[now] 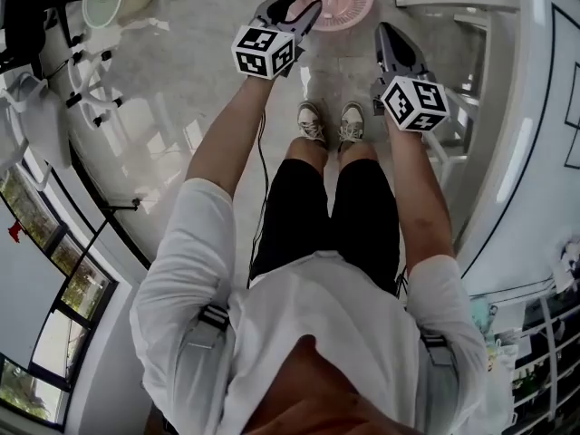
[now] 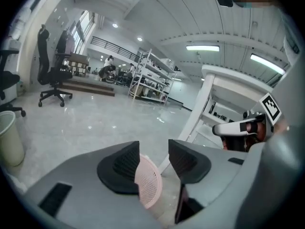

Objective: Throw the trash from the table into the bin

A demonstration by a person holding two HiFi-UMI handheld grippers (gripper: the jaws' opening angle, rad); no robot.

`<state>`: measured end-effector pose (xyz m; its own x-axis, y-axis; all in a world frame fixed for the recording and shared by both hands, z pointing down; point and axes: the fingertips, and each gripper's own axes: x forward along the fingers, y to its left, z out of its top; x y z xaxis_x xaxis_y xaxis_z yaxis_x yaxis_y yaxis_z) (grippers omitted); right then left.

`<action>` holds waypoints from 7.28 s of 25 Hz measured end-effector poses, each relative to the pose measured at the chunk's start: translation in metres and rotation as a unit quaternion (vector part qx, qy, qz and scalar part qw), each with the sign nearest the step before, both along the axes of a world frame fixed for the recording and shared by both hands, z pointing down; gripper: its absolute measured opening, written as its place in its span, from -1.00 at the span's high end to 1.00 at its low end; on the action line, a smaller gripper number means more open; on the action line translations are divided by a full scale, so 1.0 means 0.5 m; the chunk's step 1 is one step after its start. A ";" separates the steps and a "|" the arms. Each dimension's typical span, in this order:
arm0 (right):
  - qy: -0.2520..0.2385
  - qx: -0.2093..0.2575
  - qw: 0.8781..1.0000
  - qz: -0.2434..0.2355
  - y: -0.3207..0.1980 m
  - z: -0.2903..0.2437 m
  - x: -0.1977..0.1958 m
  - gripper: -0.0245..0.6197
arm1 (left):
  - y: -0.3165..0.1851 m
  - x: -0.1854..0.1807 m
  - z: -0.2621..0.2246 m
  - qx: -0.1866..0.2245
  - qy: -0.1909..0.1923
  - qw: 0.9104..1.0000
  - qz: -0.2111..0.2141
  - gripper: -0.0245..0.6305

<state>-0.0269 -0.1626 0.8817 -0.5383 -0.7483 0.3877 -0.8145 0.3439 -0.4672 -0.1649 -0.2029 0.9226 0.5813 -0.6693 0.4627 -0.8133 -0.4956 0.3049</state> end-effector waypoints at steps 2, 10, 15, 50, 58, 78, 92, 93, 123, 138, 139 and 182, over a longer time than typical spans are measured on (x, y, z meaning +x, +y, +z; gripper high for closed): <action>0.000 0.008 1.000 -0.004 0.002 -0.068 -0.002 0.93 | 0.008 -0.007 -0.083 0.011 0.006 1.000 -0.008 0.42; 0.007 0.045 0.998 -0.033 0.039 -0.367 -0.017 0.94 | 0.063 -0.030 -0.452 0.074 0.016 0.997 -0.031 0.88; 0.006 0.080 0.996 -0.046 0.074 -0.578 -0.030 0.93 | 0.117 -0.054 -0.674 0.102 0.021 0.994 -0.031 0.89; 0.063 0.199 0.966 0.156 0.287 -0.980 0.240 0.94 | 0.238 0.158 -1.040 0.183 0.104 0.967 0.146 0.90; 0.102 0.174 0.940 0.274 0.331 -0.952 0.479 0.93 | 0.229 0.397 -1.040 0.173 0.115 0.945 0.252 0.90; 0.198 0.014 0.954 0.224 0.160 -0.669 0.722 0.31 | 0.128 0.643 -0.886 0.098 0.055 0.949 0.294 0.90; 0.252 -0.085 0.946 0.188 0.099 -0.537 0.745 0.29 | 0.092 0.594 -0.843 0.077 0.038 0.964 0.250 0.90; 0.254 -0.089 0.945 0.187 0.100 -0.532 0.745 0.30 | 0.091 0.591 -0.842 0.076 0.037 0.965 0.248 0.90; 0.188 0.040 0.981 0.026 -0.051 -0.693 0.147 0.60 | -0.012 0.038 -0.824 0.096 0.015 0.994 0.040 0.90; 0.184 -0.009 0.981 -0.067 -0.094 -0.464 -0.080 0.60 | -0.007 -0.157 -0.600 0.023 0.001 0.999 -0.036 0.90; 0.184 -0.014 0.980 -0.071 -0.094 -0.438 -0.086 0.59 | -0.008 -0.161 -0.576 0.017 0.000 0.999 -0.037 0.90; 0.210 -0.124 0.959 -0.141 -0.085 0.451 -0.143 0.29 | 0.066 -0.182 0.186 -0.110 -0.011 0.993 -0.042 0.90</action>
